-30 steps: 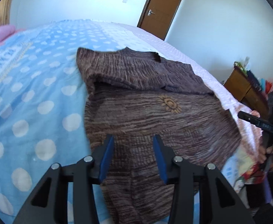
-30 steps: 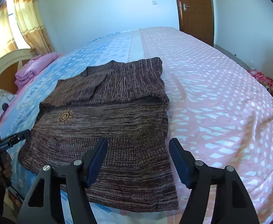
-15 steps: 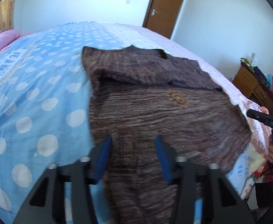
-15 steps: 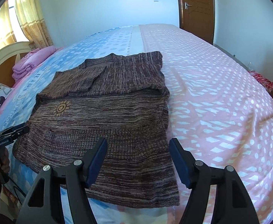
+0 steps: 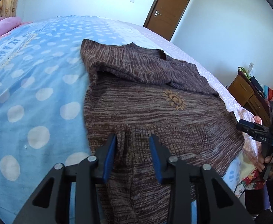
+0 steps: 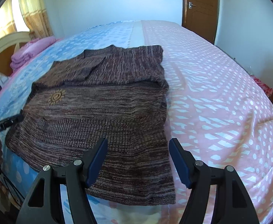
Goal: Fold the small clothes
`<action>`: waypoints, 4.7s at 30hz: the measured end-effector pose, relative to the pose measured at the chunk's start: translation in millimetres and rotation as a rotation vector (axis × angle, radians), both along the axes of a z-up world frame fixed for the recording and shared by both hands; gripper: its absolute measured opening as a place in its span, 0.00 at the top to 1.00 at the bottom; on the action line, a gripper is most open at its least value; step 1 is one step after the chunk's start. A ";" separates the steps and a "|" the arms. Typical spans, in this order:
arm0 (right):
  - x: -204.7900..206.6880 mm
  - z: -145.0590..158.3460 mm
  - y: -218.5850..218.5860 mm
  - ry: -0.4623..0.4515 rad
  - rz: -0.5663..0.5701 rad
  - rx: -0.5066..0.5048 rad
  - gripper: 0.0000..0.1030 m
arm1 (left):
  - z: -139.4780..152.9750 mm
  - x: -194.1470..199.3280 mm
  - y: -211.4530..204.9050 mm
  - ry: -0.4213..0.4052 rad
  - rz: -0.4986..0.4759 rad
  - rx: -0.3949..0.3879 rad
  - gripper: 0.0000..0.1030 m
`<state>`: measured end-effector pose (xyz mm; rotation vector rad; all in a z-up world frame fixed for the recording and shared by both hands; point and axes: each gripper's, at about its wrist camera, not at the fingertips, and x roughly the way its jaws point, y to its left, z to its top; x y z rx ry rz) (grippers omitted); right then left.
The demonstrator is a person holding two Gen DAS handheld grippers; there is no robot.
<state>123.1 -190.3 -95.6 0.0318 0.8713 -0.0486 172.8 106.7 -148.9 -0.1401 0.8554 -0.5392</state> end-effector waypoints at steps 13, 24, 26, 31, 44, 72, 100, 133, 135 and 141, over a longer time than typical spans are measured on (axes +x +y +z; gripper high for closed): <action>16.5 -7.8 21.5 0.005 0.009 -0.133 0.89 | -0.1 -4.0 0.8 -0.027 0.022 0.013 0.90; 2.5 54.4 24.6 -0.163 0.014 -0.084 0.91 | 38.0 2.0 15.9 -0.070 0.086 -0.132 0.90; 3.0 50.2 26.2 -0.152 0.013 -0.123 0.91 | 39.2 2.5 15.3 -0.076 0.083 -0.140 0.90; -10.1 45.7 11.9 -0.158 -0.018 -0.059 0.91 | 42.4 -5.8 15.2 -0.088 0.073 -0.177 0.90; 52.1 94.0 22.7 -0.275 0.017 -0.088 0.91 | 72.2 55.6 21.6 -0.112 0.120 -0.192 0.90; 294.6 2.8 -23.7 -0.133 -0.054 -0.211 0.91 | 1.2 256.7 -8.9 0.069 0.354 -0.123 0.86; 65.6 6.5 -28.8 -0.104 -0.094 0.050 0.54 | 28.2 81.5 -42.9 -0.025 0.138 -0.040 0.38; 118.5 49.6 -24.2 -0.212 -0.127 0.035 0.90 | 42.5 92.4 -41.5 -0.121 0.246 0.055 0.33; 145.4 44.7 -18.4 -0.212 -0.133 0.023 0.90 | 38.4 104.5 -46.5 -0.115 0.267 0.076 0.32; 199.1 -6.2 -32.8 -0.072 -0.188 -0.014 0.95 | 7.8 124.9 -38.4 -0.034 0.351 0.132 0.32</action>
